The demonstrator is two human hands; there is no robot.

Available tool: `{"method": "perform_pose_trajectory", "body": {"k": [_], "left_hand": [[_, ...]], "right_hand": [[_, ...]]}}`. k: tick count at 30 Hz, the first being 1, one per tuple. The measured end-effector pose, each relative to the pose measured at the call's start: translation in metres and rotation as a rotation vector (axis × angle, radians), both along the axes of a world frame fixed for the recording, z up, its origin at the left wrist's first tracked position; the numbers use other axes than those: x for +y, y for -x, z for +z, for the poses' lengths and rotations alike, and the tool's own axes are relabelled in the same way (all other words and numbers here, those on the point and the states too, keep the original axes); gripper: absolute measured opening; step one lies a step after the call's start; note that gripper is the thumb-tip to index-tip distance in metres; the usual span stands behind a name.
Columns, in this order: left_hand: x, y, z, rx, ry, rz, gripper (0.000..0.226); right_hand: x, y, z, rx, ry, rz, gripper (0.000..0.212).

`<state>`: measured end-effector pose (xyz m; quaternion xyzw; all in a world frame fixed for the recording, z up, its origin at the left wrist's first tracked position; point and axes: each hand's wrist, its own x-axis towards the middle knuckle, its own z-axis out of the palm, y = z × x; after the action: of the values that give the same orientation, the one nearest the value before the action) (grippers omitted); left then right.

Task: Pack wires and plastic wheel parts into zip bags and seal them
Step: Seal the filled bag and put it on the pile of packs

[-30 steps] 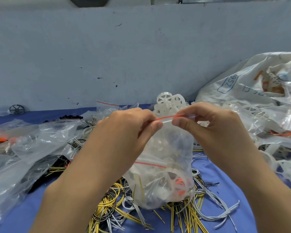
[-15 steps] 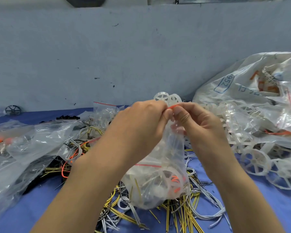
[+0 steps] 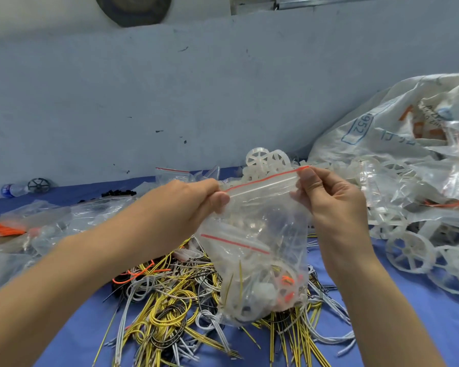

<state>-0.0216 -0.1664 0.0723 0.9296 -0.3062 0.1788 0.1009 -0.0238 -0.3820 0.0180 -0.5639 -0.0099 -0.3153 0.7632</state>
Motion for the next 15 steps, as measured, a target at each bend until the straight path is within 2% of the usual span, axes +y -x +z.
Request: {"method": "perform_pose_trajectory", "body": {"k": [4,7,9,11,13,15], "left_hand": [[0.017,0.004,0.003,-0.004,0.020,-0.008,0.035],[0.019,0.006,0.004,-0.014,0.015,0.011,0.033],[0.019,0.008,0.004,-0.032,-0.022,0.046,0.031],[0.017,0.010,0.004,-0.064,-0.073,0.076,0.024],[0.013,0.012,0.005,-0.097,-0.099,0.071,0.019],[0.008,0.014,0.008,-0.122,-0.119,0.062,0.019]], "right_hand": [[-0.003,-0.003,-0.001,-0.010,-0.006,0.004,0.010],[-0.006,0.000,0.001,-0.026,0.106,-0.019,0.009],[-0.012,0.004,0.006,-0.066,0.435,-0.212,0.011],[-0.008,0.014,0.018,-0.183,0.841,-0.358,0.030],[0.010,0.023,0.033,-0.226,1.169,-0.316,0.045],[0.033,0.025,0.042,-0.144,1.435,-0.213,0.045]]}}
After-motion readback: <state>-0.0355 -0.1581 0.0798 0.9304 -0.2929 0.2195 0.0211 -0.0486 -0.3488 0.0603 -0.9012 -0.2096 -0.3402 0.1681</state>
